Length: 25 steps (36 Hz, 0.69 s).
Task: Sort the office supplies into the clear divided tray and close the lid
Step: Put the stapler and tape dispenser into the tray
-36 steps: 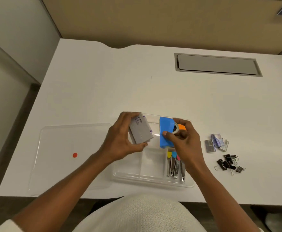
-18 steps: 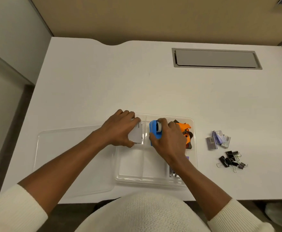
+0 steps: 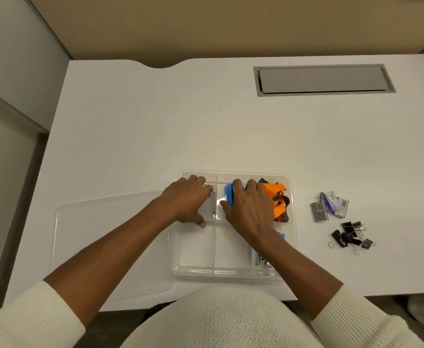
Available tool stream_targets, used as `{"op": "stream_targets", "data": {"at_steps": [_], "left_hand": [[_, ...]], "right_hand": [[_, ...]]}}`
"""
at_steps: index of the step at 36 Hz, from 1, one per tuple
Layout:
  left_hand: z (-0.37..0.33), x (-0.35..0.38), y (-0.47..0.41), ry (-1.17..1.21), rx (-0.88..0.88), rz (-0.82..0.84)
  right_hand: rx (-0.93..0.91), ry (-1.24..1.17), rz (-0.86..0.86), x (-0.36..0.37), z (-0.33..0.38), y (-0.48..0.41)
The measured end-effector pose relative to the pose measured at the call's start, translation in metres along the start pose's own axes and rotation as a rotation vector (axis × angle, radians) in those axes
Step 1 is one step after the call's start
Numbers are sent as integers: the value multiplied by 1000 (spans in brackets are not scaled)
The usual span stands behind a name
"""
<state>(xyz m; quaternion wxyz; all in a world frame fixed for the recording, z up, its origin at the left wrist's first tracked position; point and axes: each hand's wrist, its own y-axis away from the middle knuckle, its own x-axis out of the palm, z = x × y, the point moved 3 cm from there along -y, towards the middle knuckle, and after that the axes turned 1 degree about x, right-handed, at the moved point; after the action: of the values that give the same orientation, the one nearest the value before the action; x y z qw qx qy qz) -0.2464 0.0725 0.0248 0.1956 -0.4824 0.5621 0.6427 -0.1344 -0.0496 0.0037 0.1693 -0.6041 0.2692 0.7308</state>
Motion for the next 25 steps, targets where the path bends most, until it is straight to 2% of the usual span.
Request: {"op": "stream_targets", "data": {"at_steps": [3,7,12,25], "left_hand": [[-6,3,8,-36,-42,-37],[-20,9,21,-58,-44,-132],[-34,23,32,-34,-65,-62],[-37,29,34,-166,-156,-84]], "right_hand": [[-13,-39,-33,-12,0,5],[-128,-16,-71,-15,-7,9],[-167,51,42,-3,-18,8],[-188,15,4,1,-24,9]]}}
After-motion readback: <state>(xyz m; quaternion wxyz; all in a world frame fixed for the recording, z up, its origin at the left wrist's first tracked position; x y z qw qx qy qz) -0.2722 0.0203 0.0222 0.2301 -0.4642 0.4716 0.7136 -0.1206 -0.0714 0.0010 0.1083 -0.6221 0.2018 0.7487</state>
